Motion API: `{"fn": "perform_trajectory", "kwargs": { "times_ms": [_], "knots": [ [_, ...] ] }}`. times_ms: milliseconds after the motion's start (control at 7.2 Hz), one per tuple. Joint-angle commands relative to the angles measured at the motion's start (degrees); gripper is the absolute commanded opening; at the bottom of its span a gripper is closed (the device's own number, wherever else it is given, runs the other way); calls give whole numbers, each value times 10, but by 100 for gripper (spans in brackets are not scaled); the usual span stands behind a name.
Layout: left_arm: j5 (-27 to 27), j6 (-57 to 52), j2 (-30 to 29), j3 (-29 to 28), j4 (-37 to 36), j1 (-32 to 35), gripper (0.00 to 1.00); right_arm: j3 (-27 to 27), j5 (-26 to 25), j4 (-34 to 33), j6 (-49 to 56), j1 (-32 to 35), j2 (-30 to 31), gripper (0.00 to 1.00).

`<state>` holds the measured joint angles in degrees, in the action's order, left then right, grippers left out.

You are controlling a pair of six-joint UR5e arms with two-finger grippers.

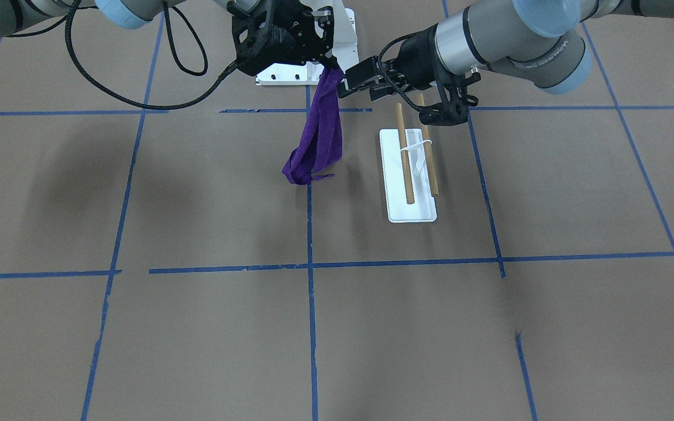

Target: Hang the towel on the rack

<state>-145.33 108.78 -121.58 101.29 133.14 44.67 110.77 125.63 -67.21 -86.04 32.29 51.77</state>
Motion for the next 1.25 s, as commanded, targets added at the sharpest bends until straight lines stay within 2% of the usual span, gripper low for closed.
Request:
{"fn": "perform_trajectory", "kwargs": {
  "times_ms": [0,139,417,556,694,1111],
  "knots": [
    [27,1,-10,-8,8,-19,85,0,-2,0,18,-7,-3,0],
    [29,1,-11,-8,11,-24,79,-1,-2,0,21,-7,-3,0],
    [29,0,-10,-14,16,-29,49,-1,-2,0,21,-7,-3,0],
    [29,0,-10,-14,16,-31,43,-1,-2,1,24,-7,-3,0],
    [29,0,-10,-14,17,-32,39,-2,-2,1,25,-7,-3,0],
    [29,1,-11,-12,17,-38,49,-2,-3,1,25,-7,-3,0]
  ]
}}
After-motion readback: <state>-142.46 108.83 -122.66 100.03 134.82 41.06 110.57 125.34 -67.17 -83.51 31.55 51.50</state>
